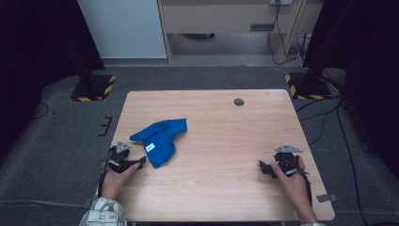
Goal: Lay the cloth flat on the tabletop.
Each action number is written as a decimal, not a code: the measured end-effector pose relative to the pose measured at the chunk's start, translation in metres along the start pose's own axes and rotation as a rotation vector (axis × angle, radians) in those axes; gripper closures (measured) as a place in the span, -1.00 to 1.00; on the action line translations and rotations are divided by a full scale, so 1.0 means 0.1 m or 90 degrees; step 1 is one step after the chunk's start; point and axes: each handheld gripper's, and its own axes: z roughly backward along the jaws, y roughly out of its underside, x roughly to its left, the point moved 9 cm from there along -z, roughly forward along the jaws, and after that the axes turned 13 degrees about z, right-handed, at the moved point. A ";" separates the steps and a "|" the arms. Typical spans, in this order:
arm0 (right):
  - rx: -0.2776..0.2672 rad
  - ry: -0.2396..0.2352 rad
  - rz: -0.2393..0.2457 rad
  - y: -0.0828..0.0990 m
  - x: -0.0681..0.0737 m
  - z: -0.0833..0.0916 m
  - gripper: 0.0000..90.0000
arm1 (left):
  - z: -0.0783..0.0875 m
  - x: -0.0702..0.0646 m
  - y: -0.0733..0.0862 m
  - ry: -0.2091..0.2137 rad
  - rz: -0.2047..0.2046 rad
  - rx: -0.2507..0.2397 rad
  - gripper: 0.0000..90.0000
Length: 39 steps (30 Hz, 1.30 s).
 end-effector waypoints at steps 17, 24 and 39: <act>0.002 0.001 -0.002 0.00 0.00 0.00 -0.99 | 0.19 -0.19 -0.27 -0.002 -0.015 -0.077 -0.76; 0.001 0.002 -0.004 0.00 0.01 0.00 -0.99 | 0.20 -0.43 -0.35 0.015 -0.041 -0.092 -0.76; 0.002 0.004 -0.007 0.00 0.01 0.00 -0.99 | -0.03 -0.75 -0.72 0.029 -0.078 -0.090 -0.76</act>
